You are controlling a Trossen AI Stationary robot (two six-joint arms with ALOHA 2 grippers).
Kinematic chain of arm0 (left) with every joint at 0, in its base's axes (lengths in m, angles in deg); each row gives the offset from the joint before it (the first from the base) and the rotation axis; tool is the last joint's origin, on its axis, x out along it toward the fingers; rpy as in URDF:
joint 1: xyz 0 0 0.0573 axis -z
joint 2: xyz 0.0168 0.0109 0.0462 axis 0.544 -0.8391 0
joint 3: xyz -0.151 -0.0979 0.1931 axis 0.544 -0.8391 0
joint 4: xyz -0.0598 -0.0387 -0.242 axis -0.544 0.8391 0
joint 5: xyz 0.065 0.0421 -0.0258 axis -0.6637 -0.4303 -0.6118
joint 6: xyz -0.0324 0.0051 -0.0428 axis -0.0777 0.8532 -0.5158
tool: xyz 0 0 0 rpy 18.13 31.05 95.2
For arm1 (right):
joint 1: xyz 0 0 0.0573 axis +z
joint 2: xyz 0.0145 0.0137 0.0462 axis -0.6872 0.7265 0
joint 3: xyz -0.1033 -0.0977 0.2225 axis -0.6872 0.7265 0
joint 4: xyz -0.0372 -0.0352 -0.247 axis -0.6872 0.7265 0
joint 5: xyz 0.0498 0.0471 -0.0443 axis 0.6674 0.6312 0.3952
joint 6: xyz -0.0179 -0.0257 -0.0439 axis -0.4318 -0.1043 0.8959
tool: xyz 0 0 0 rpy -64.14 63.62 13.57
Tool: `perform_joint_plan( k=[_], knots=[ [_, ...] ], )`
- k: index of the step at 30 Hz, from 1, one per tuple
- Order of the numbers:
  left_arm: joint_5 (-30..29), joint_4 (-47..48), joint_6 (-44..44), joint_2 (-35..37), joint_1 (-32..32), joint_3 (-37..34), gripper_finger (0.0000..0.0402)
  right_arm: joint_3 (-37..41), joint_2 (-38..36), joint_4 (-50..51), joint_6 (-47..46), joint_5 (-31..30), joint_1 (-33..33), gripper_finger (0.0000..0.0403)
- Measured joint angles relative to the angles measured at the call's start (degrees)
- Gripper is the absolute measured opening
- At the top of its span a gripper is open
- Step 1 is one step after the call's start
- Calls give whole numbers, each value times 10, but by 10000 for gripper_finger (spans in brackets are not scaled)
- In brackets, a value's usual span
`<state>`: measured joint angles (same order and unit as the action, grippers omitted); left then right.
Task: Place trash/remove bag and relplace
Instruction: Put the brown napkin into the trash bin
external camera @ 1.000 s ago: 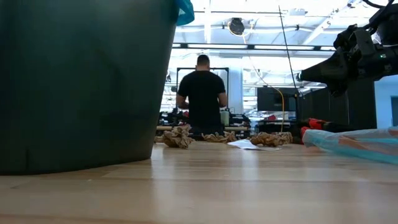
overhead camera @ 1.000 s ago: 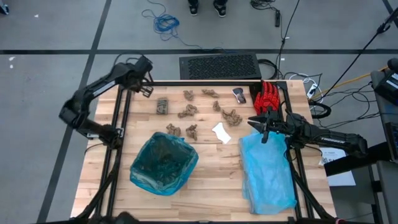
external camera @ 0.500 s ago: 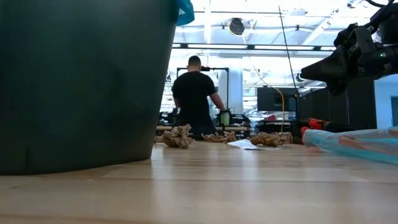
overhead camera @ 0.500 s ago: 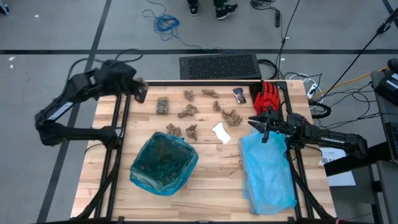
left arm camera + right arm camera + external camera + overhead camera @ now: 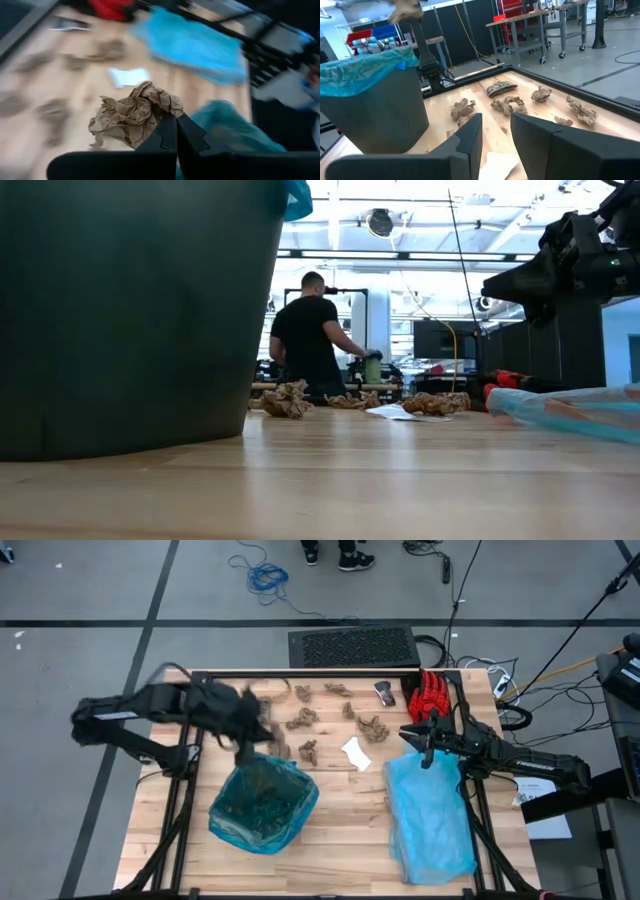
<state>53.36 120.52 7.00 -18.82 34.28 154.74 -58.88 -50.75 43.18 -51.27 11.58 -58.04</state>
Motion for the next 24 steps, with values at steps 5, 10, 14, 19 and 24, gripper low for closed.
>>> perform_joint_plan(
  k=[5,10,14,19,24],
  knots=[
    [6,-7,-58,-55,86,0,0,-7,0,-8,2,14,0,96],
    [-3,-7,-125,-82,149,0,0,-23,7,-23,4,43,0,96],
    [-20,5,-173,-101,182,0,0,-44,31,-29,5,63,1,96],
    [-40,42,-207,-132,201,0,0,-88,88,-29,19,89,1,96],
    [-48,46,-209,-163,198,0,0,-143,169,-28,35,132,1,96]
  ],
)
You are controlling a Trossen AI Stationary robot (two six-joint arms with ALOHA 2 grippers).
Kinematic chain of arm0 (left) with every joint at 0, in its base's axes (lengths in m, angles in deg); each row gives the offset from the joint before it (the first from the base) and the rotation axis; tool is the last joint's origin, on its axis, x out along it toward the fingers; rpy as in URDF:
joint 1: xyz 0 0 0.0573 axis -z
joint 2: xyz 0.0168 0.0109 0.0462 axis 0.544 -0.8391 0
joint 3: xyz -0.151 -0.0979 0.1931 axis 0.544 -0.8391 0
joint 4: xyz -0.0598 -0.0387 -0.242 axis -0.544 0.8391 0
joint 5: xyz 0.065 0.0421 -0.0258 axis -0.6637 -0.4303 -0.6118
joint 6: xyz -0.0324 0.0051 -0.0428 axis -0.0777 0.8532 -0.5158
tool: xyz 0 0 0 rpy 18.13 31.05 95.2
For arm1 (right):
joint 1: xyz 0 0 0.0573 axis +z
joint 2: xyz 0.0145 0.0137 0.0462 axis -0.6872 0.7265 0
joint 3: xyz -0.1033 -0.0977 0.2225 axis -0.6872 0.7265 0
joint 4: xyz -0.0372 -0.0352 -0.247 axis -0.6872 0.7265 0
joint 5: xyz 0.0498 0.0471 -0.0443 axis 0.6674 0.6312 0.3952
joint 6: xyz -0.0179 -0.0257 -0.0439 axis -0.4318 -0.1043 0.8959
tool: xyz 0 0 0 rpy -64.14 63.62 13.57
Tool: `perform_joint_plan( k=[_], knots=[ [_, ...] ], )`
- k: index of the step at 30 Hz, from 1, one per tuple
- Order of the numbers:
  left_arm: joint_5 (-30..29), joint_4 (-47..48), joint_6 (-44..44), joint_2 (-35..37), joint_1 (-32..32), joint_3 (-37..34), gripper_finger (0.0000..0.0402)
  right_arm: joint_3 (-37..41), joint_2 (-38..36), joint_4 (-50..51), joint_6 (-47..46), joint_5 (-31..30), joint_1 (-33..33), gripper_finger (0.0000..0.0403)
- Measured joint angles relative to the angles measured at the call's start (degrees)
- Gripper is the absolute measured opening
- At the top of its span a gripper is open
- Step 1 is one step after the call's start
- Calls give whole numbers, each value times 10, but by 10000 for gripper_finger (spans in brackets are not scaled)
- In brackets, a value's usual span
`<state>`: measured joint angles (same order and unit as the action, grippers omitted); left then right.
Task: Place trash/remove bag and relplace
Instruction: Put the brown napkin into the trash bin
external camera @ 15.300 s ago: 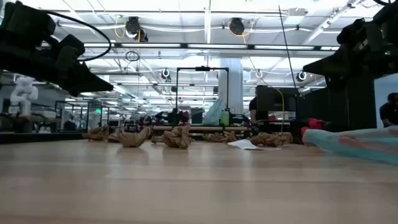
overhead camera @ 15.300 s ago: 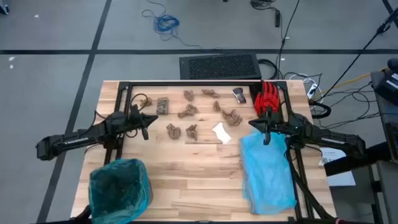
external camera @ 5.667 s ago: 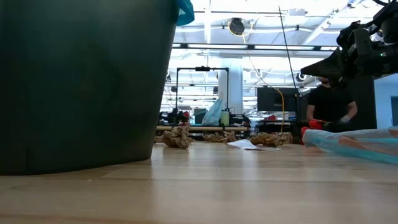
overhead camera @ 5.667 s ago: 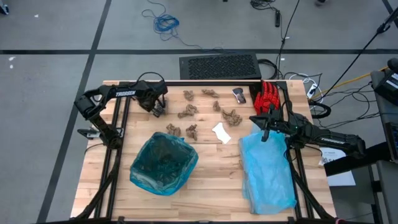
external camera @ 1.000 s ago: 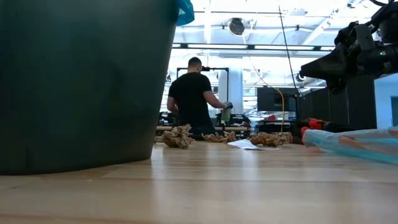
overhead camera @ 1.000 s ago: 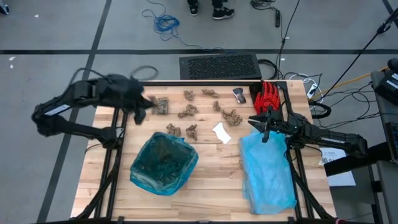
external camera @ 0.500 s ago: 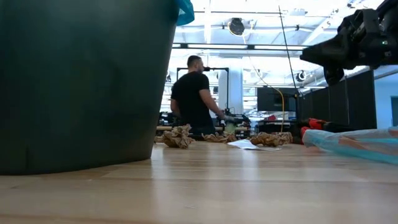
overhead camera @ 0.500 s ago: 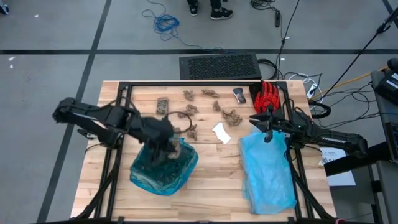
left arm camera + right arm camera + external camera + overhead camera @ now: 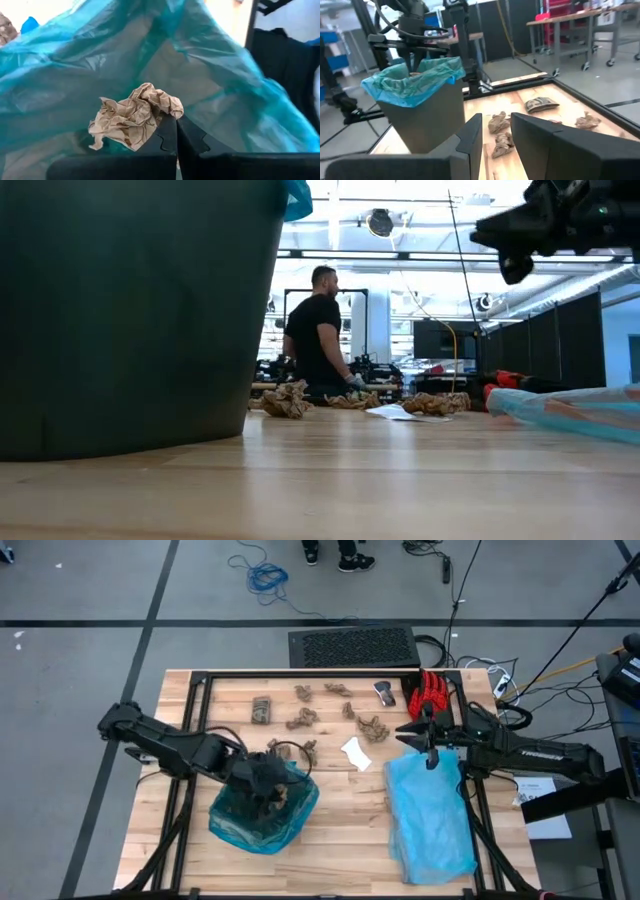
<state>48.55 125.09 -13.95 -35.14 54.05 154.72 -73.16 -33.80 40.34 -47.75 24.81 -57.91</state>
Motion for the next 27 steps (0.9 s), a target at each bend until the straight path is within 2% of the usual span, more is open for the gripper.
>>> perform_joint_plan(
  k=[4,9,18,22,27],
  knots=[
    [-1,-5,0,-18,-13,0,7,-40,60,0,23,3,0,96],
    [41,-13,-1,-17,-26,0,51,-82,123,1,50,4,0,104],
    [60,-12,-29,-11,-23,1,122,-135,218,1,64,19,9,156],
    [122,-11,-26,-11,-23,22,125,-156,260,0,73,19,22,182],
    [121,10,8,-11,-20,98,86,-181,333,-4,88,18,34,195]
  ],
)
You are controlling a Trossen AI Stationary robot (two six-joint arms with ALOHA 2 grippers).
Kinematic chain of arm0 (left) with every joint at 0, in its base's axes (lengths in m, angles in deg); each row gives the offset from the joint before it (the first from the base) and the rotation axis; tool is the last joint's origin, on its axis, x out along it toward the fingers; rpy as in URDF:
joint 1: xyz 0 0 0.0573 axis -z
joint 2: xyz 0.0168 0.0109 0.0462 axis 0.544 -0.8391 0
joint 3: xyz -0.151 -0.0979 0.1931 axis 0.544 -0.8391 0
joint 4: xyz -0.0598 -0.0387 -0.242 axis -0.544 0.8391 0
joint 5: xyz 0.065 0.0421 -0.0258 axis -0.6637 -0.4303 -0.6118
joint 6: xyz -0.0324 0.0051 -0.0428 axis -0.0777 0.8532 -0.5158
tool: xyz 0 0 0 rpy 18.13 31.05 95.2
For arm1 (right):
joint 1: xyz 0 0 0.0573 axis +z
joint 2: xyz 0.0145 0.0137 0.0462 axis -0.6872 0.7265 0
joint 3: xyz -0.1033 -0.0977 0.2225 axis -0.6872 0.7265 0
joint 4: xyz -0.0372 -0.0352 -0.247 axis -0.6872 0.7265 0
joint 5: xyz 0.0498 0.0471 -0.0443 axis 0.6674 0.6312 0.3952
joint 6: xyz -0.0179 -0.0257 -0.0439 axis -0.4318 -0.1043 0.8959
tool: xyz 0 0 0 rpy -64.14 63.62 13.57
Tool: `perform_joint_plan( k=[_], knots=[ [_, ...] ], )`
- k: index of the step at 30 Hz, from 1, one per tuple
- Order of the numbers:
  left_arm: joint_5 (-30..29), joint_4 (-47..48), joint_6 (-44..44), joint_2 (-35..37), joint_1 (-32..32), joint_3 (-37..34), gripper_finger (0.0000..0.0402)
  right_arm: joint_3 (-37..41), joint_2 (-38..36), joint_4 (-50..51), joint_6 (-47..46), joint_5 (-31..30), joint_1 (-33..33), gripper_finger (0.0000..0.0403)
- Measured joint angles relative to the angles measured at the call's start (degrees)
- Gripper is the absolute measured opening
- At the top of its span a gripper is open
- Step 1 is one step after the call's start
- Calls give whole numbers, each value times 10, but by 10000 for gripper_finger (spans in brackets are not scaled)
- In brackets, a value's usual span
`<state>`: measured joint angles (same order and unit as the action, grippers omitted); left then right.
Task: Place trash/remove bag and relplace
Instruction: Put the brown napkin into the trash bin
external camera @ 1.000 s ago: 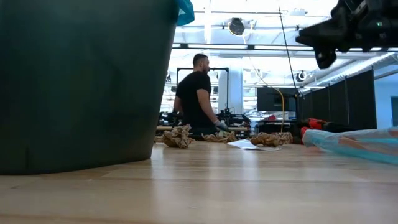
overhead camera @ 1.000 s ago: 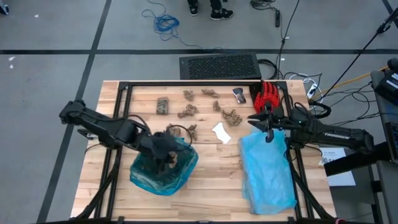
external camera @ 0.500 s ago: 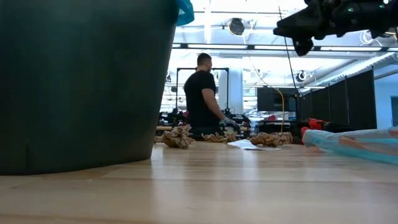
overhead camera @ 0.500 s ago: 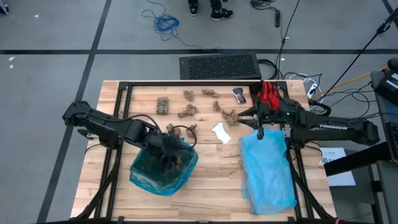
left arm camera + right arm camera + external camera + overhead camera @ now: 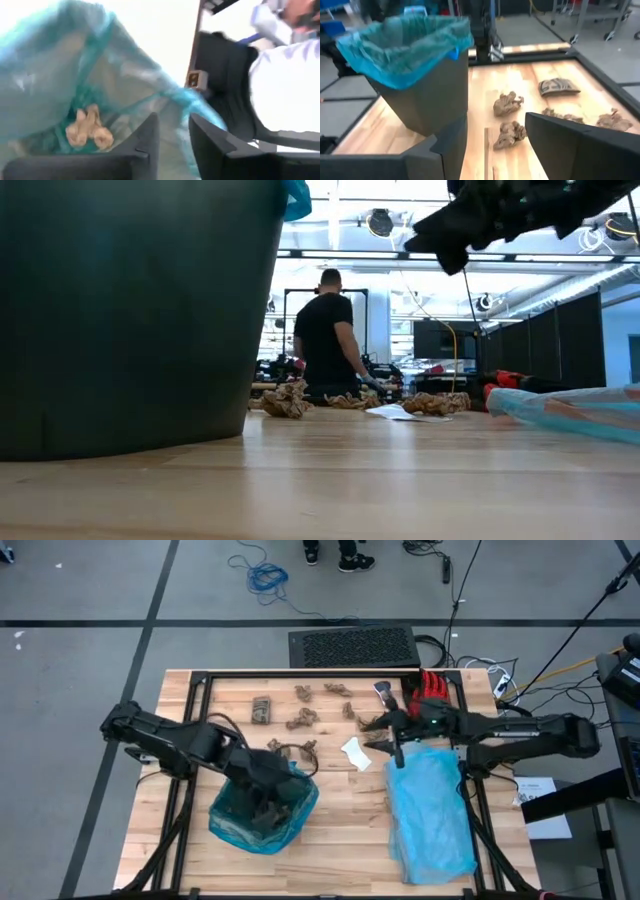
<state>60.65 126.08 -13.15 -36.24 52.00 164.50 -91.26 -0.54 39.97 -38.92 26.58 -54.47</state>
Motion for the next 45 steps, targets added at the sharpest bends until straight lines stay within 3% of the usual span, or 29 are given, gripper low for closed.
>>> perform_joint_plan(
  k=[4,9,11,16,23,33,37,41,45],
  knots=[
    [-89,94,39,1,4,82,36,-18,61,-2,9,-1,1,196],
    [-329,239,54,21,7,124,5,-37,139,-40,12,-2,0,197],
    [-368,260,55,36,-6,119,3,-46,178,-55,8,-4,0,197],
    [-370,263,87,71,-49,95,1,-79,288,-104,-8,-8,-2,197],
    [-345,260,129,128,-112,61,1,-151,427,-119,-19,-60,-11,197],
    [-302,224,164,189,-171,-7,0,-243,550,-119,-36,-11,-24,197],
    [-300,221,174,201,-183,-32,0,-268,584,-116,-52,38,-24,192],
    [-297,219,175,207,-195,-47,0,-296,617,-116,-64,58,-23,147],
    [-296,218,178,212,-205,-54,0,-315,633,-114,-64,58,-17,54]
  ],
)
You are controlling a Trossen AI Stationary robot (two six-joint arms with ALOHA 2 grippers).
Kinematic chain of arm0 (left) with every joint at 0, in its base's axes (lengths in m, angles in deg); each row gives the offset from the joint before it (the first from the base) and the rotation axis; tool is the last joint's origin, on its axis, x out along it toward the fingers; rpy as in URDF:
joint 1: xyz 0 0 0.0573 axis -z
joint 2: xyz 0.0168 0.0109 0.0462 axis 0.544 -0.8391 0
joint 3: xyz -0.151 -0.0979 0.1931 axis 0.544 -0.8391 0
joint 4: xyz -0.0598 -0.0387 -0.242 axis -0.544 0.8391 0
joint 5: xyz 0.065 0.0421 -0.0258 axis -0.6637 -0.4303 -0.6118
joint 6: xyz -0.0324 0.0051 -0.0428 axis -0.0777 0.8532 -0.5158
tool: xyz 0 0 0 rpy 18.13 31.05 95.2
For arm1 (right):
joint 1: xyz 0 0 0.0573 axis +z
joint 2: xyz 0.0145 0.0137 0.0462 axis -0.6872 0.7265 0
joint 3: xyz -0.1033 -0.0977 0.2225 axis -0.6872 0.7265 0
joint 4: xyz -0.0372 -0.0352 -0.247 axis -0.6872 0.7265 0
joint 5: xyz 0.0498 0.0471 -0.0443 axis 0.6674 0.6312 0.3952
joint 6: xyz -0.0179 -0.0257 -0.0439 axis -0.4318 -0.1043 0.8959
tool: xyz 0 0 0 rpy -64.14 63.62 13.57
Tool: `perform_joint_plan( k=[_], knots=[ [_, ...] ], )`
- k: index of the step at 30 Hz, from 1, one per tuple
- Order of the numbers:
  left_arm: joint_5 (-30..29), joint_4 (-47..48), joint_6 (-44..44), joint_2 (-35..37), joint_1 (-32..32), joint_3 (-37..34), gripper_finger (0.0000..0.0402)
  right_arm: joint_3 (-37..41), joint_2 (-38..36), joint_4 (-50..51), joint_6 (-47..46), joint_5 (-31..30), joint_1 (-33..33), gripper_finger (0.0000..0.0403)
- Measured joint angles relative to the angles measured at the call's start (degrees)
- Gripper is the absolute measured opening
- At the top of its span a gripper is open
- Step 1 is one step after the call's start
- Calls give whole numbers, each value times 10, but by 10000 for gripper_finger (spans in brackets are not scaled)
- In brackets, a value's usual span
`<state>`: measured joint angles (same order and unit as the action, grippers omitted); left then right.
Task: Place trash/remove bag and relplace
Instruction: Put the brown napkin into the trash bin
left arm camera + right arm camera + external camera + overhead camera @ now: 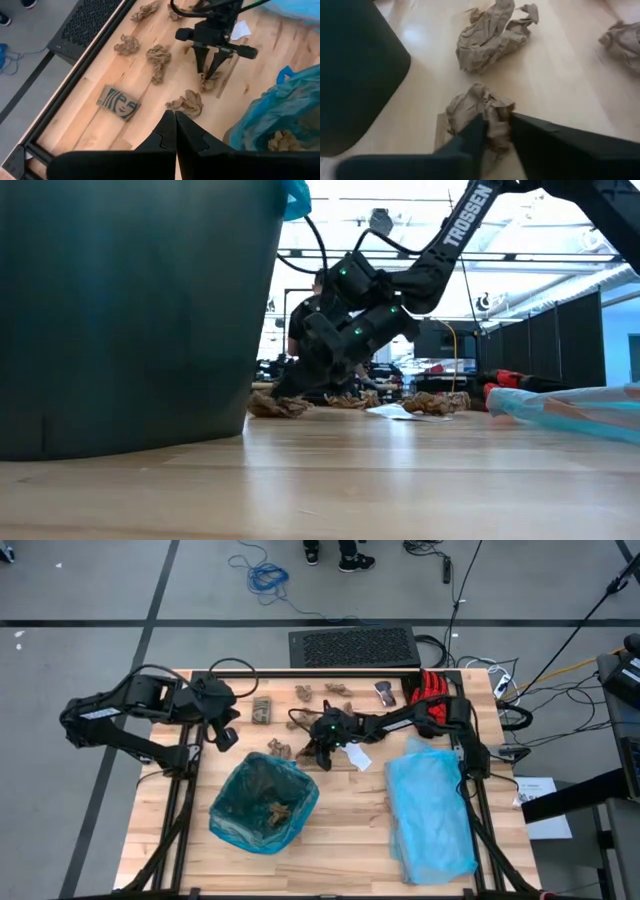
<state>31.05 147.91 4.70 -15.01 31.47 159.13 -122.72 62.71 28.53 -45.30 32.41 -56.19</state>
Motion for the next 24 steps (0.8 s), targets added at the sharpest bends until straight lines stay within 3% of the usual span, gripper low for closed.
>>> perform_joint_plan(
  k=[3,14,19,24],
  knots=[
    [-5,1,-1,6,-9,-2,0,-3,-12,7,2,0,4,12],
    [-52,2,-5,23,-38,-2,0,-2,-211,106,63,-20,-3,1],
    [-72,3,0,23,-55,-2,0,-2,-308,141,121,-76,-8,1],
    [-86,3,19,23,-85,-2,0,-42,-346,165,142,-32,15,0]
  ],
)
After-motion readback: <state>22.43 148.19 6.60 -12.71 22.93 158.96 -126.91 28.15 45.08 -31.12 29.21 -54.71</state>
